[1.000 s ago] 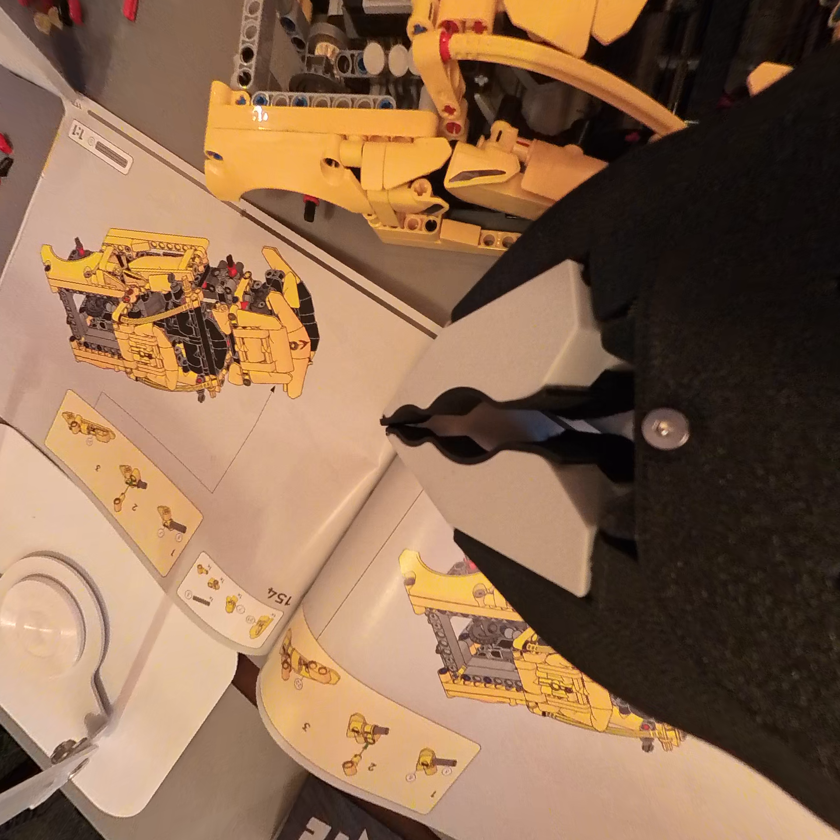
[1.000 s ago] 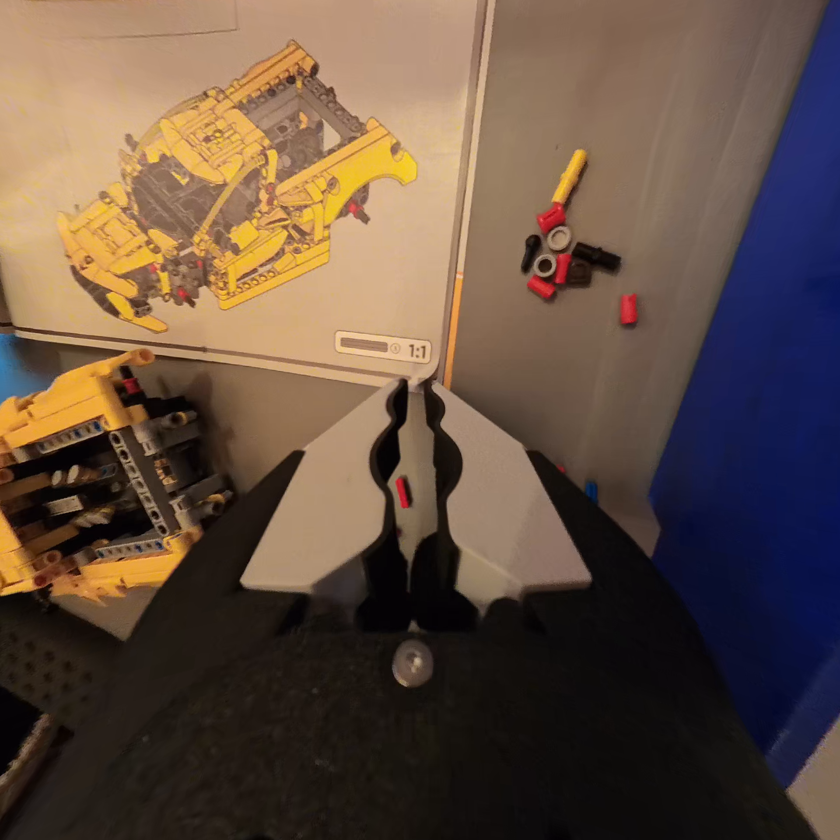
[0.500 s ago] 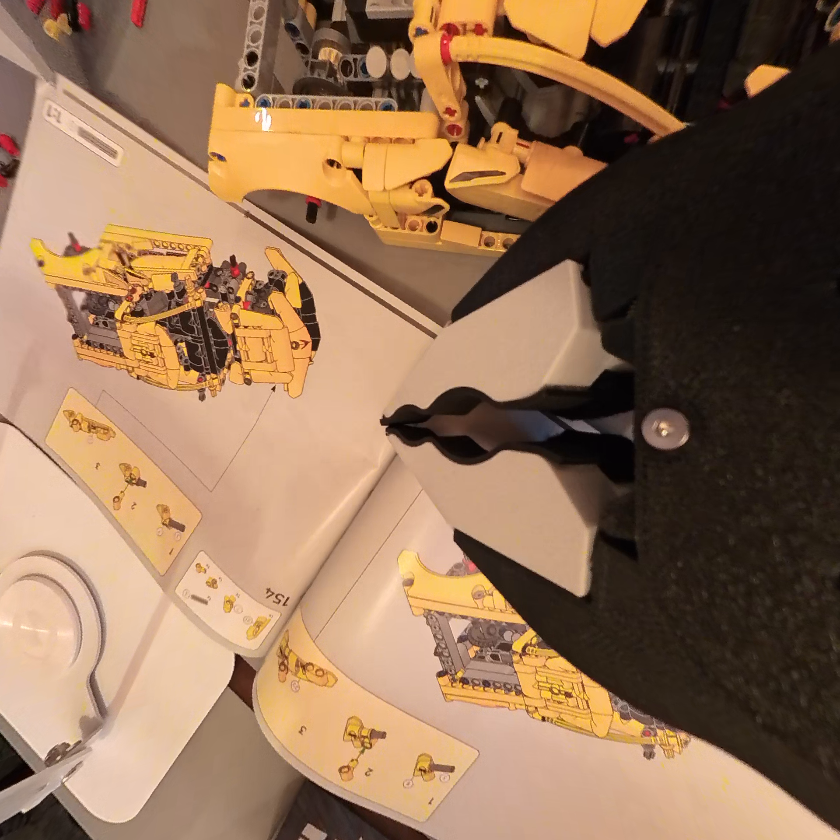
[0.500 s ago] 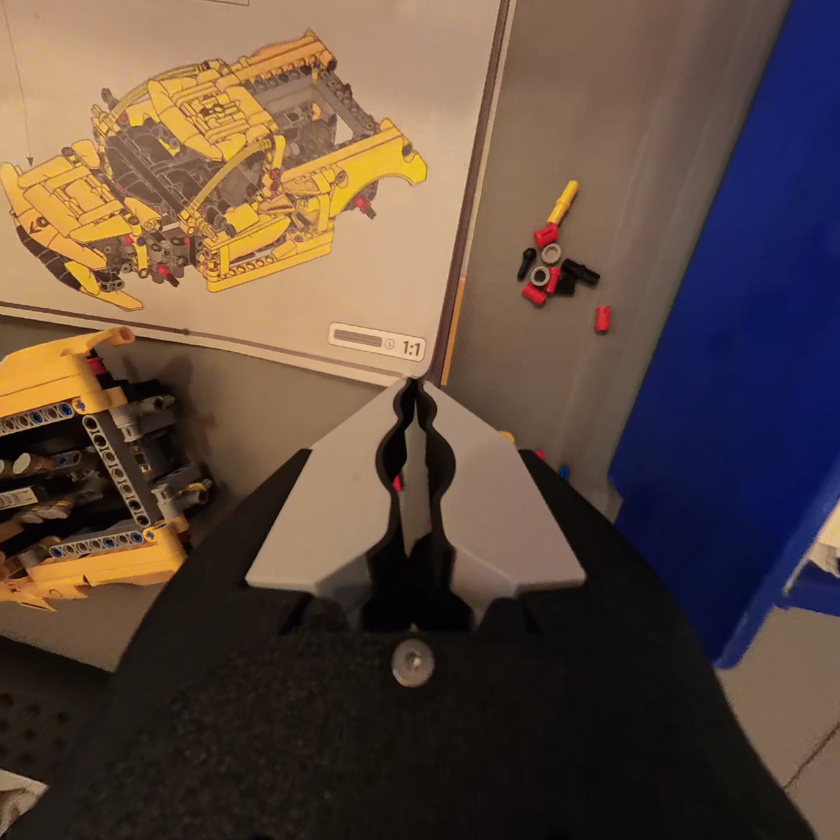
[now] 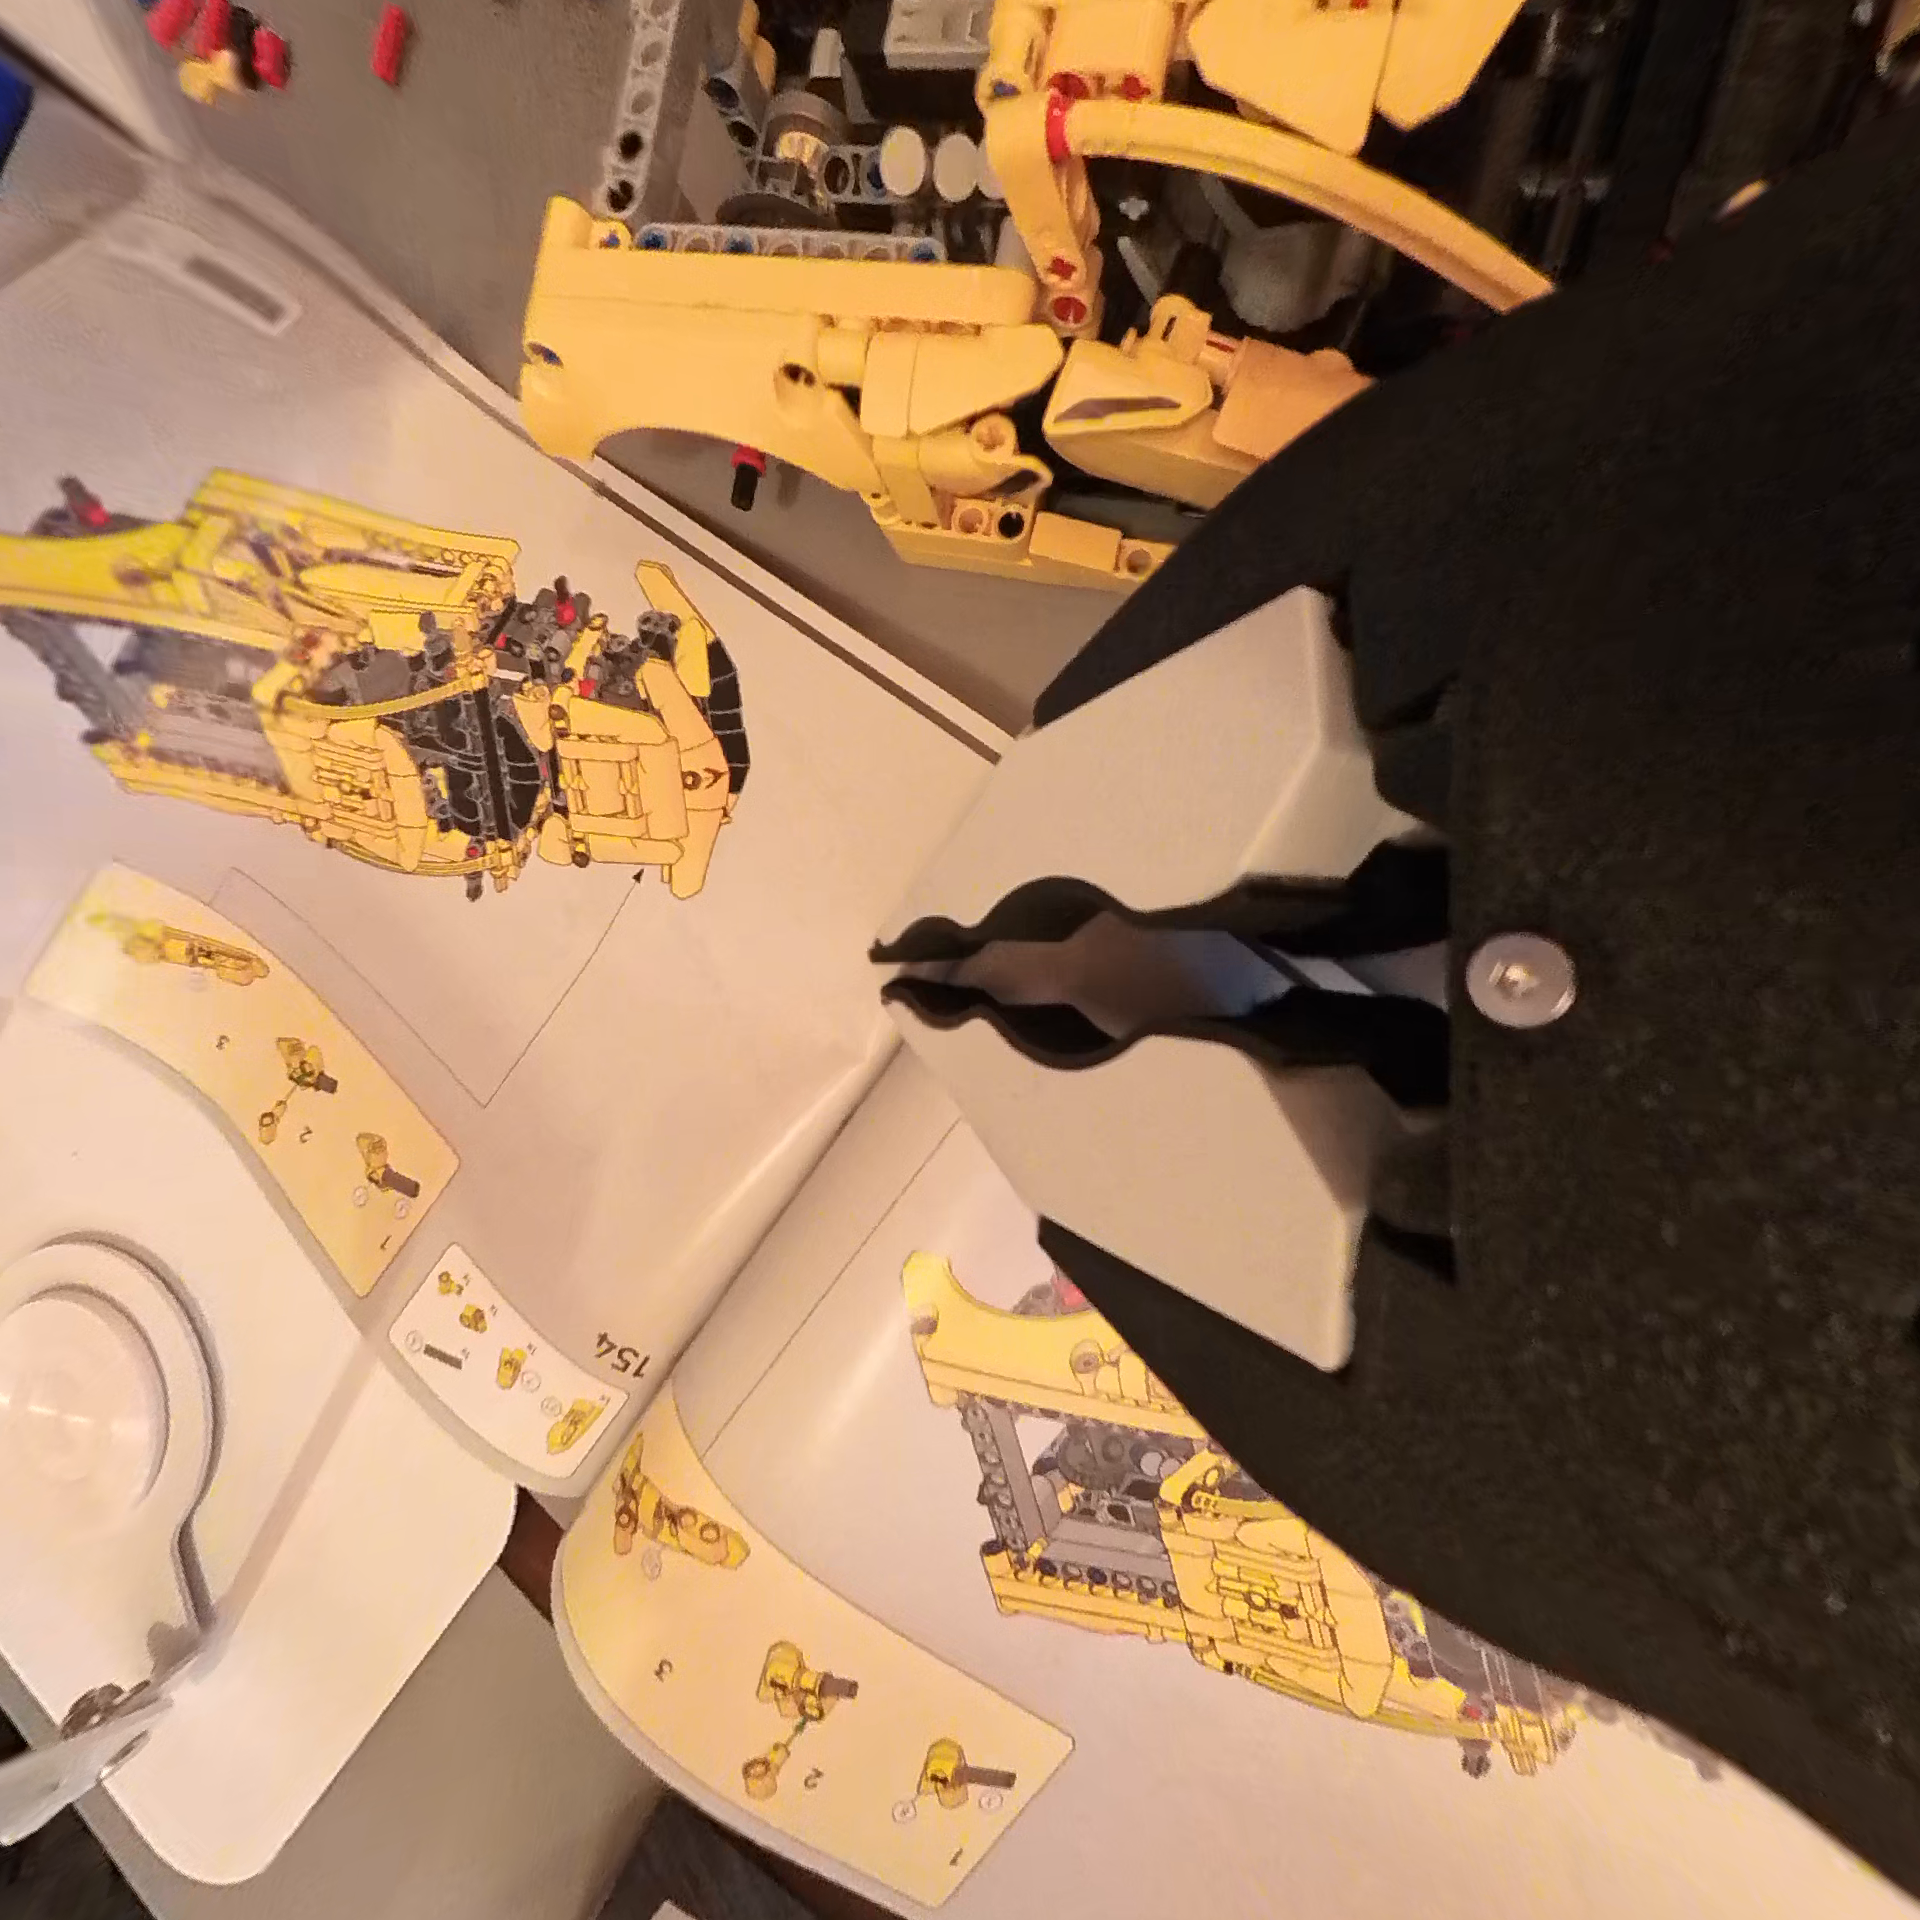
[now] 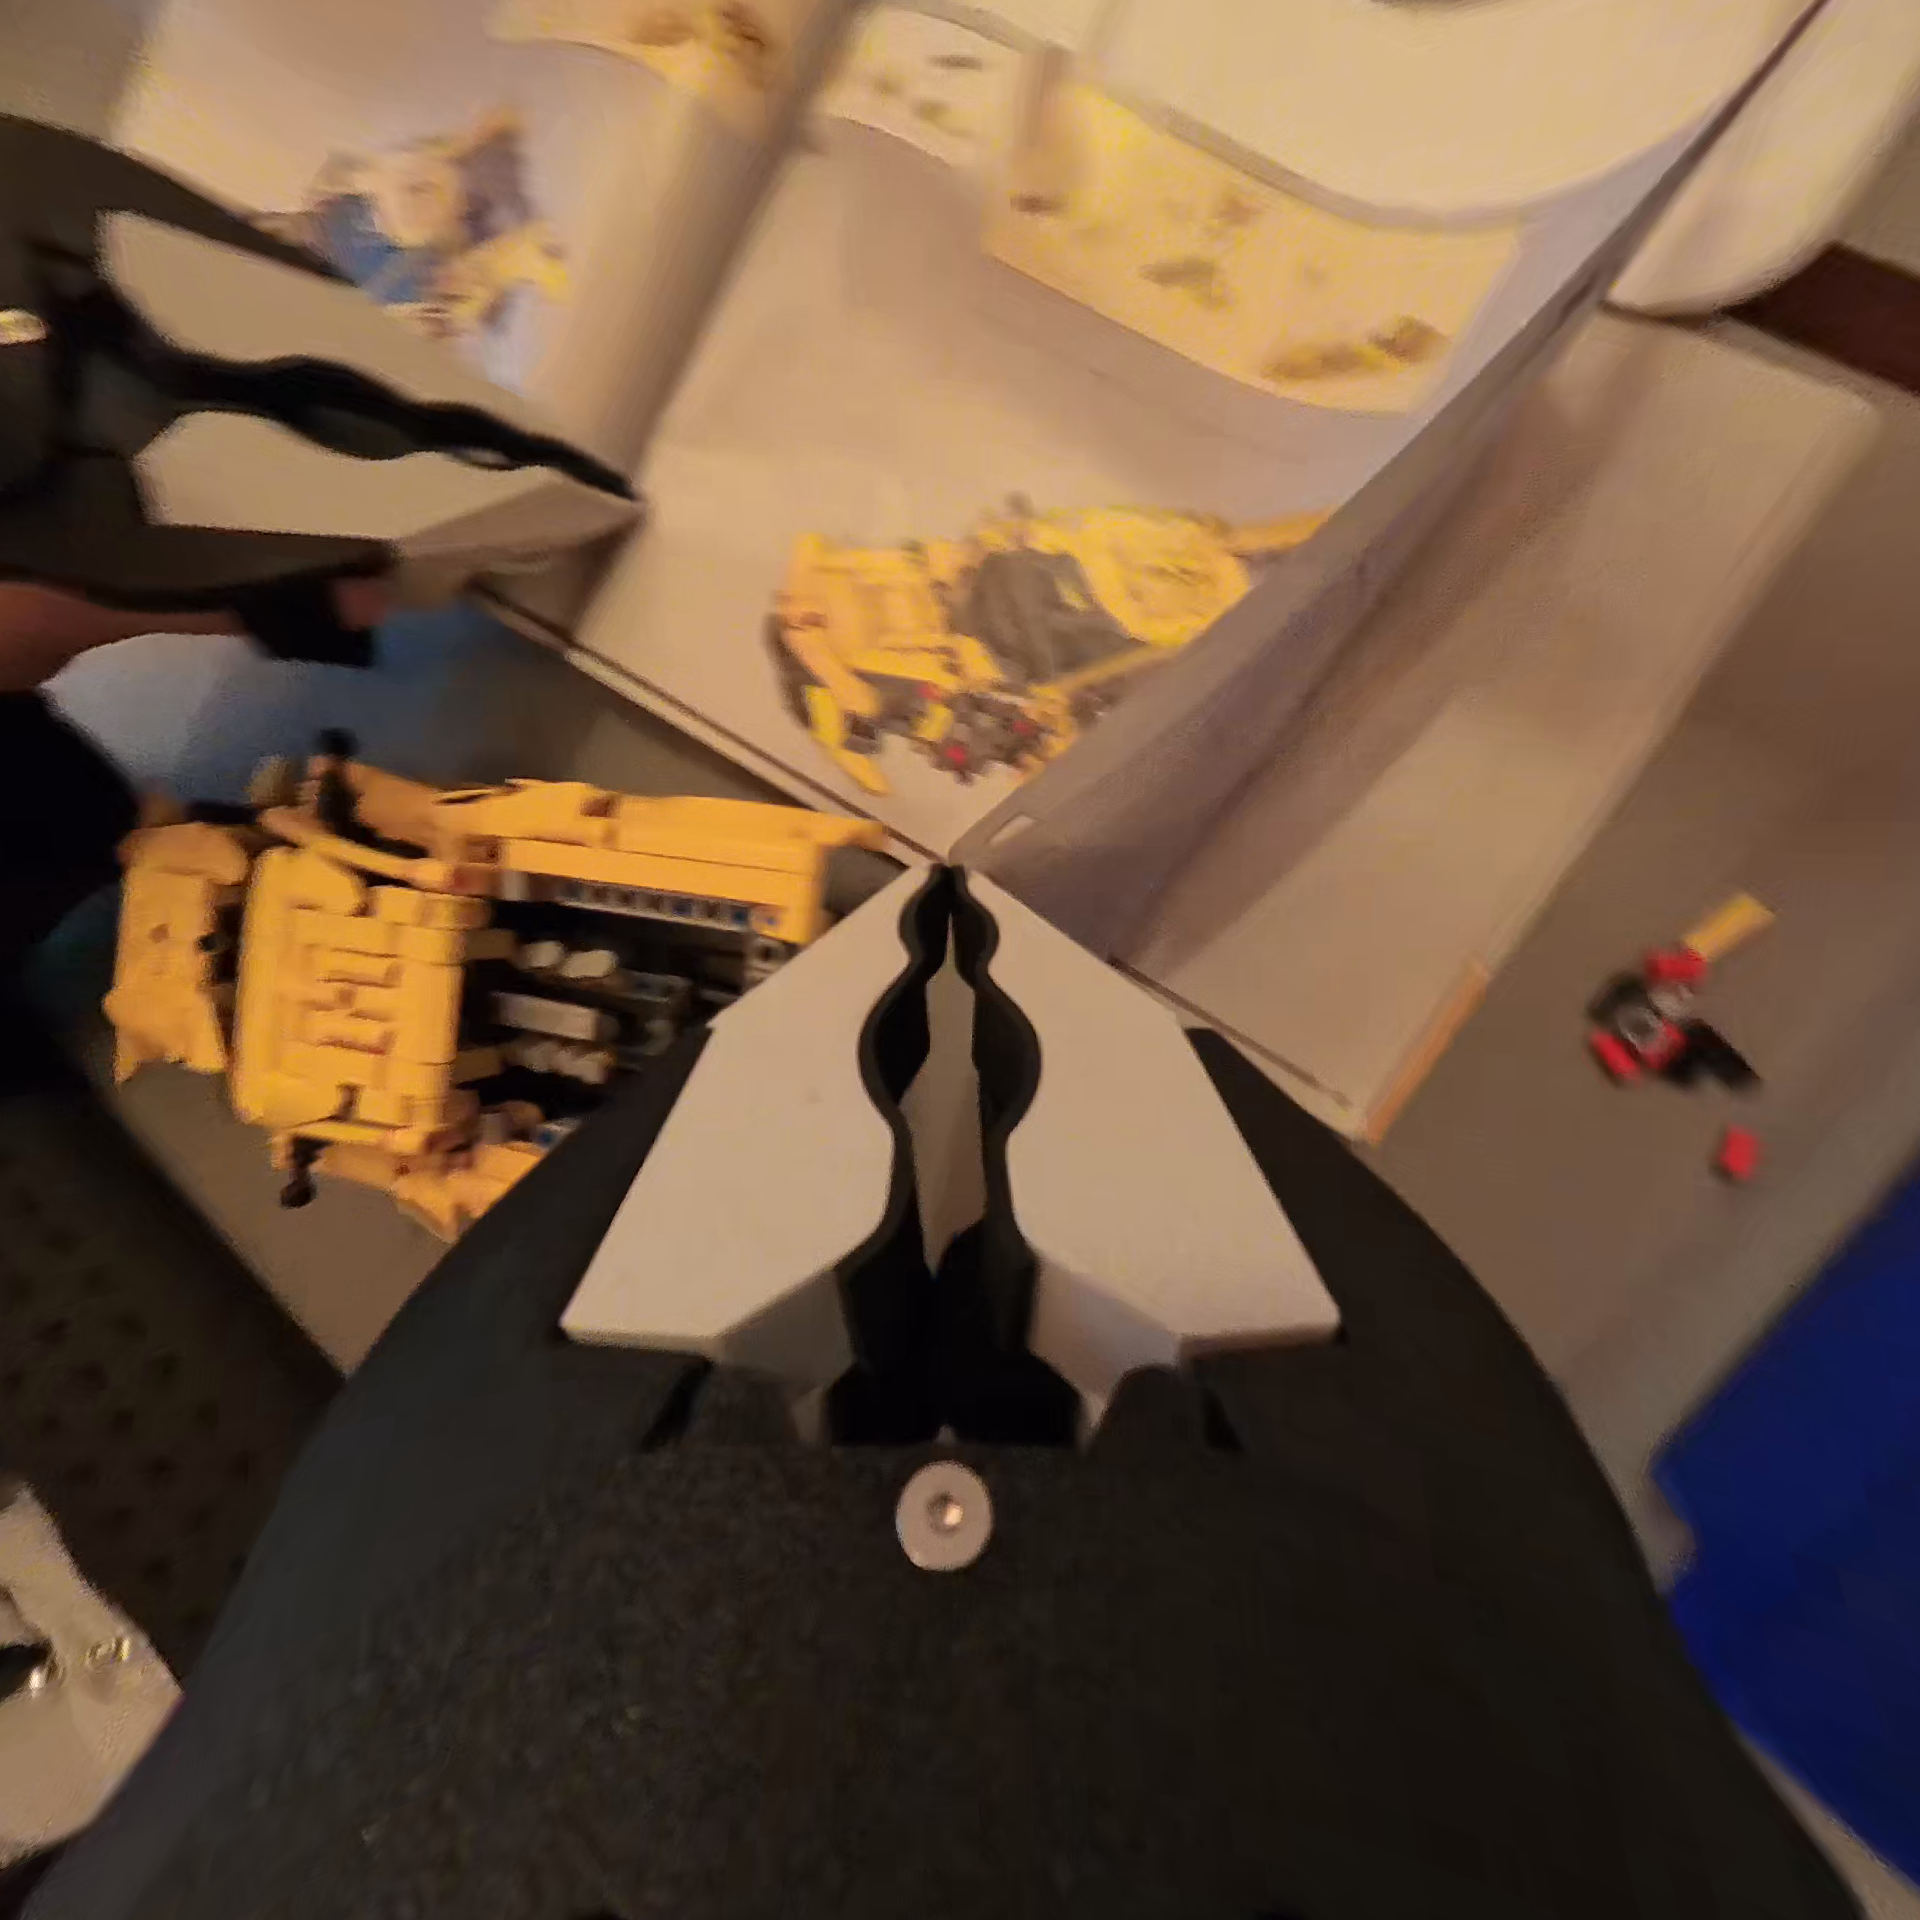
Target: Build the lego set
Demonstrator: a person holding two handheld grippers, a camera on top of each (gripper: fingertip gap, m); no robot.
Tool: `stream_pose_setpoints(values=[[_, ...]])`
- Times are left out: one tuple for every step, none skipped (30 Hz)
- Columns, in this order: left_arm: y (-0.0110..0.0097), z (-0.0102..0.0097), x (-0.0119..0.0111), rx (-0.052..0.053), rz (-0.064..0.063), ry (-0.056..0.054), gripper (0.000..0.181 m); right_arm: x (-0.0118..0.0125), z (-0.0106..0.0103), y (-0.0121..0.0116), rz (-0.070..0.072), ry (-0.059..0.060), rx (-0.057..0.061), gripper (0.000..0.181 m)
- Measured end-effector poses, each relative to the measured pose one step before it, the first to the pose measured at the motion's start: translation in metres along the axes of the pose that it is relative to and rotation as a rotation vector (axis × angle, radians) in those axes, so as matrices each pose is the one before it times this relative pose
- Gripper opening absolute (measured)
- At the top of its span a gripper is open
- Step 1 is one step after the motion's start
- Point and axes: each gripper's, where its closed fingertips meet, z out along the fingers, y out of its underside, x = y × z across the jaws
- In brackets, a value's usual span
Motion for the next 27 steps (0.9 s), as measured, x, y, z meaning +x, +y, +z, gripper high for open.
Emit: stream_pose_setpoints(values=[[-0.00260, -0.00073, -0.00049, 0.0128, -0.0286, 0.0048, 0.009, -0.01301, 0.00286, -0.00518, -0.0343, -0.0430, 0.0161, 0.000], [-0.00570, -0.00178, 0.00124, 0.0298, -0.0439, 0.0206, 0.016, -0.00971, 0.00317, -0.00586, -0.0387, -0.0178, 0.0181, 0.000], [-0.00834, -0.00298, 0.00278, 0.0453, -0.0561, 0.0338, 0.020, -0.00691, 0.00346, -0.00512, -0.0402, 0.0027, 0.0142, 0.000], [-0.00991, -0.00344, 0.00430, 0.0542, -0.0606, 0.0438, 0.024, -0.00787, 0.00385, -0.00361, -0.0317, -0.0073, 0.0016, 0.000], [-0.00970, -0.00317, 0.00589, 0.0546, -0.0596, 0.0508, 0.026, -0.01058, 0.00399, -0.00364, -0.0505, -0.0234, 0.0022, 0.000], [-0.00833, -0.00234, 0.00692, 0.0481, -0.0573, 0.0551, 0.028, -0.01075, 0.00384, -0.00348, -0.0749, -0.0171, 0.0073, 0.000], [-0.00596, -0.00116, 0.00739, 0.0368, -0.0555, 0.0581, 0.031, -0.00880, 0.00388, -0.00217, -0.0698, -0.0045, -0.0026, 0.000], [-0.00411, -0.00010, 0.00805, 0.0256, -0.0563, 0.0639, 0.034, -0.00568, 0.00326, -0.00173, -0.0534, 0.0094, -0.0094, 0.000], [-0.00225, 0.00050, 0.00806, 0.0161, -0.0578, 0.0676, 0.036, -0.00408, 0.00242, -0.00304, -0.0460, 0.0140, -0.0014, 0.000], [-0.00081, 0.00089, 0.00657, 0.0075, -0.0574, 0.0618, 0.037, -0.00614, 0.00186, -0.00492, -0.0513, -0.0004, 0.0135, 0.000], [-0.00028, 0.00092, 0.00430, 0.0047, -0.0544, 0.0505, 0.037, -0.00363, 0.00180, -0.00465, -0.0340, 0.0092, 0.0178, 0.000], [-0.00032, 0.00074, 0.00233, 0.0072, -0.0462, 0.0381, 0.036, -0.00303, 0.00170, -0.00260, -0.0185, 0.0001, 0.0040, 0.000], [-0.00045, 0.00027, 0.00095, 0.0100, -0.0308, 0.0274, 0.036, -0.00534, 0.00183, -0.00199, -0.0161, -0.0202, 0.0036, 0.000], [-0.00047, 0.00008, 0.00055, 0.0096, -0.0173, 0.0205, 0.033, -0.00304, 0.00182, -0.00094, -0.0096, -0.0090, 0.0051, 0.000], [-0.00111, -0.00037, 0.00248, 0.0115, -0.0075, 0.0267, 0.025, -0.00028, 0.00148, 0.00137, 0.0005, 0.0004, -0.0080, 0.000], [-0.00180, -0.00068, 0.00362, 0.0130, -0.0045, 0.0289, 0.011, 0.00014, 0.00121, 0.00226, 0.0047, -0.0020, -0.0099, 0.000], [-0.00189, -0.00094, 0.00269, 0.0113, -0.0058, 0.0187, 0.000, 0.00174, 0.00060, 0.00132, 0.0084, 0.0031, 0.0004, 0.000], [-0.00118, -0.00064, 0.00079, 0.0067, -0.0038, 0.0041, 0.000, 0.00175, 0.00002, 0.00083, 0.0133, -0.0012, 0.0071, 0.000], [0.00000, -0.00045, 0.00052, -0.0015, 0.0043, 0.0018, 0.000, -0.00003, -0.00044, 0.00013, 0.0157, -0.0159, 0.0130, 0.000], [0.00070, -0.00021, 0.00019, -0.0051, 0.0082, 0.0008, 0.000, -0.00008, -0.00189, -0.00210, 0.0114, -0.0155, 0.0282, 0.002], [0.00035, -0.00009, -0.00010, -0.0023, 0.0066, -0.0005, 0.000, 0.00318, -0.00386, -0.00555, 0.0138, 0.0055, 0.0544, 0.011], [0.00011, -0.00017, 0.00002, 0.0003, 0.0018, 0.0012, 0.000, 0.00425, -0.00511, -0.00693, 0.0169, 0.0091, 0.0678, 0.021], [-0.00041, -0.00022, 0.00028, 0.0023, -0.0019, 0.0037, 0.000, 0.00674, -0.00471, -0.00645, 0.0218, 0.0182, 0.0676, 0.035], [-0.00038, -0.00030, 0.00095, 0.0025, -0.0030, 0.0085, 0.000, 0.00904, -0.00334, -0.00478, 0.0253, 0.0244, 0.0591, 0.052], [-0.00039, -0.00034, 0.00121, 0.0020, -0.0030, 0.0109, 0.000, 0.00957, -0.00072, -0.00272, 0.0227, 0.0218, 0.0477, 0.074], [-0.00072, -0.00042, 0.00100, 0.0038, -0.0040, 0.0093, 0.000, 0.00937, 0.00170, 0.00039, 0.0332, 0.0254, 0.0257, 0.088], [-0.00067, -0.00038, 0.00088, 0.0043, -0.0059, 0.0095, 0.000, 0.00696, 0.00345, 0.00225, 0.0242, 0.0122, 0.0076, 0.090]])
